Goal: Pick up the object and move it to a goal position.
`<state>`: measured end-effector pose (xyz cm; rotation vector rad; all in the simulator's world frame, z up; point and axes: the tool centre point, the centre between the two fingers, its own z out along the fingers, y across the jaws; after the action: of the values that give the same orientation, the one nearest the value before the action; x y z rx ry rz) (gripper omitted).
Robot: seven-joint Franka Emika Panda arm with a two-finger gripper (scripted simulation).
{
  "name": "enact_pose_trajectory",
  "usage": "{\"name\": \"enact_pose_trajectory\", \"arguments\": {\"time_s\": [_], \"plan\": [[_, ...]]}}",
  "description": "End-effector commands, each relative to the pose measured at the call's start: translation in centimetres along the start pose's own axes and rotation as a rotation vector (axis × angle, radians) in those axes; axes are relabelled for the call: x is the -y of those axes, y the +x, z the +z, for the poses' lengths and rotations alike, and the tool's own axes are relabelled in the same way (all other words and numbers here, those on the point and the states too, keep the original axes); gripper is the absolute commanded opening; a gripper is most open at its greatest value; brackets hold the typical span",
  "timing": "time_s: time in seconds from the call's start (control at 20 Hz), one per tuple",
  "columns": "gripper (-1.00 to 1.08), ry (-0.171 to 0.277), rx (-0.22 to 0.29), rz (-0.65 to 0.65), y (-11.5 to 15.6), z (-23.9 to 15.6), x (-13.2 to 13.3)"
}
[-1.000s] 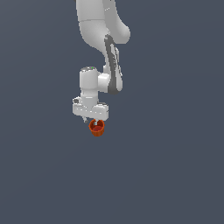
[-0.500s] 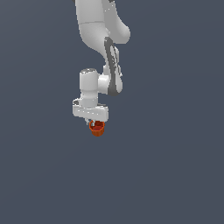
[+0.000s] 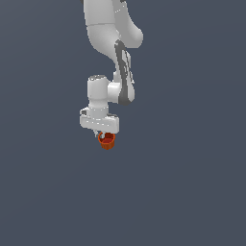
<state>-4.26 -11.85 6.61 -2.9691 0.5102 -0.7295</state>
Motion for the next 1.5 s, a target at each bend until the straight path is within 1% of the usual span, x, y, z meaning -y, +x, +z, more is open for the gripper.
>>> {"name": "enact_pose_trajectory", "arguments": {"time_s": [0.0,0.35,1.45], "plan": [[-1.0,0.001,-0.002,-0.001,0.2,-0.3,0.4],[-1.0,0.003,-0.003,0.001,1.4,-2.3,2.5],[-1.0,0.005,-0.003,0.005,6.3,-10.5,11.3]]}}
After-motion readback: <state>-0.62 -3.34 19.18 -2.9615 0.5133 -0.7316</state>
